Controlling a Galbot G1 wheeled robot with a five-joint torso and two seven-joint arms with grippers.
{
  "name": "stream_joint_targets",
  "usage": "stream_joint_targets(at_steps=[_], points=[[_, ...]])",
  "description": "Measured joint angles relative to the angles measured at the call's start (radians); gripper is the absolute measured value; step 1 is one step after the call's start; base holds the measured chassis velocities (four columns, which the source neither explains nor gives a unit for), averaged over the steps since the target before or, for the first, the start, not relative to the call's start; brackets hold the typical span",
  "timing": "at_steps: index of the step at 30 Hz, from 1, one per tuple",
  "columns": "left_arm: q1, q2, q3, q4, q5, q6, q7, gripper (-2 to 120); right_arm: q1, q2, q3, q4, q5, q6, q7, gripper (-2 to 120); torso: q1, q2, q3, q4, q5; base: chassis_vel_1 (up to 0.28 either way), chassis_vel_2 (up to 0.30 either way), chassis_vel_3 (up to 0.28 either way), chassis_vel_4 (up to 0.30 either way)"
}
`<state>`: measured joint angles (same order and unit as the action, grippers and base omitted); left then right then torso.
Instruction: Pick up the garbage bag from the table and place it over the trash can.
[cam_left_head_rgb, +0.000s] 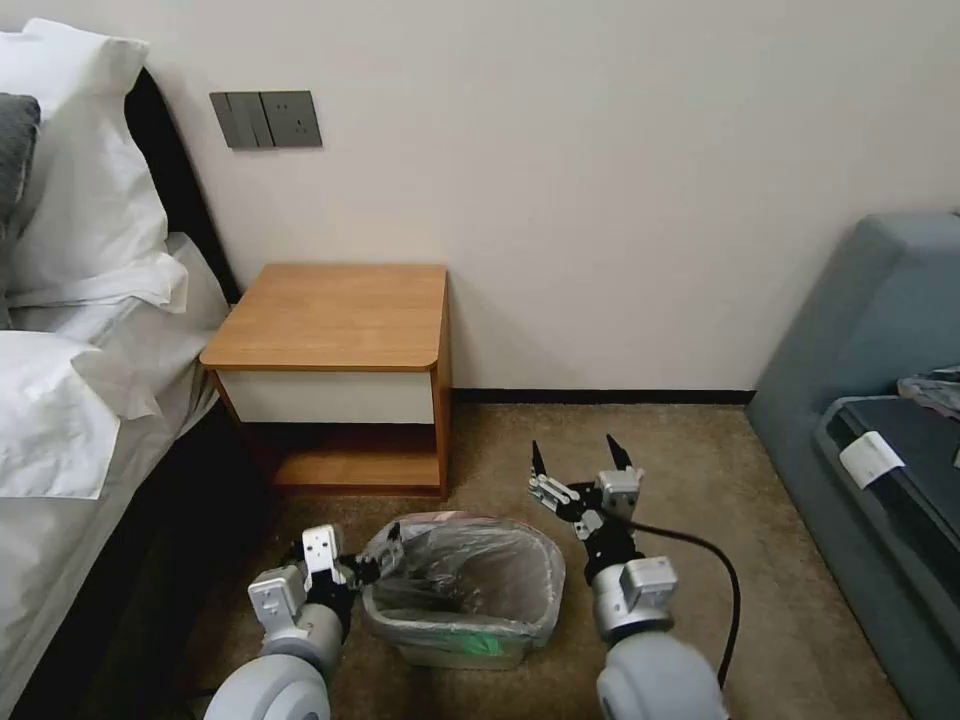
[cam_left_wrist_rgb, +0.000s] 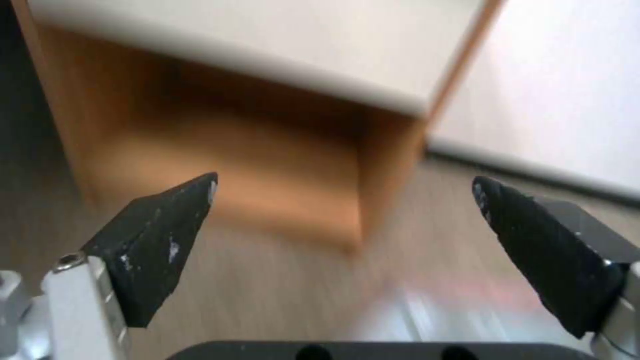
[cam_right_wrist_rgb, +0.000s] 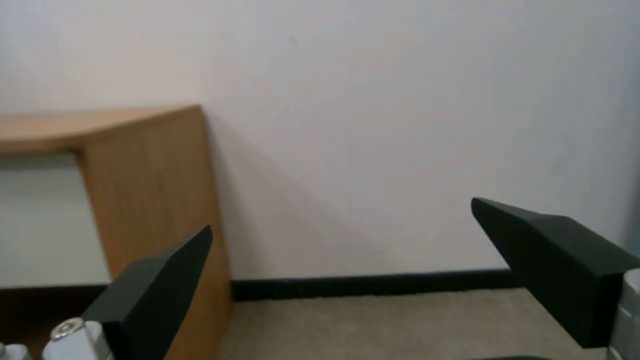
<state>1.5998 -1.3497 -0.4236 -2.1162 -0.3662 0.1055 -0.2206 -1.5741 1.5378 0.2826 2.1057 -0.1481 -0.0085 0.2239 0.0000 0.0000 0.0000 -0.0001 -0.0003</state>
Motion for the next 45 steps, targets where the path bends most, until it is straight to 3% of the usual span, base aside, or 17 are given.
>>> stream_joint_targets(at_steps=[2, 5, 11, 45], points=[[-0.014, 0.01, -0.006, 0.065, 0.05, -0.147, 0.028, 100, -0.035, 0.011, 0.028, -0.018, -0.01, 0.037, -0.002, 100, 0.0, 0.0, 0.0, 0.0, -0.0001, 0.0, 0.0, 0.0, 0.0], [-0.022, 0.023, -0.019, 0.093, 0.06, -0.196, 0.05, 99, -0.055, 0.012, 0.063, -0.032, -0.016, 0.076, -0.017, 100, 0.0, 0.0, 0.0, -0.0001, 0.0002, 0.0, 0.0, 0.0, 0.0], [-0.02, 0.036, -0.028, 0.107, 0.06, -0.199, 0.063, 96, -0.057, 0.012, 0.116, -0.051, -0.011, 0.109, -0.055, 100, 0.0, 0.0, 0.0, 0.0, 0.0, 0.0, 0.0, 0.0, 0.0], [-0.019, 0.035, -0.028, 0.104, 0.052, -0.185, 0.056, 96, -0.052, 0.009, 0.115, -0.049, -0.001, 0.106, -0.061, 100, 0.0, 0.0, 0.0, 0.0, 0.0003, 0.0, 0.0, 0.0, 0.0]])
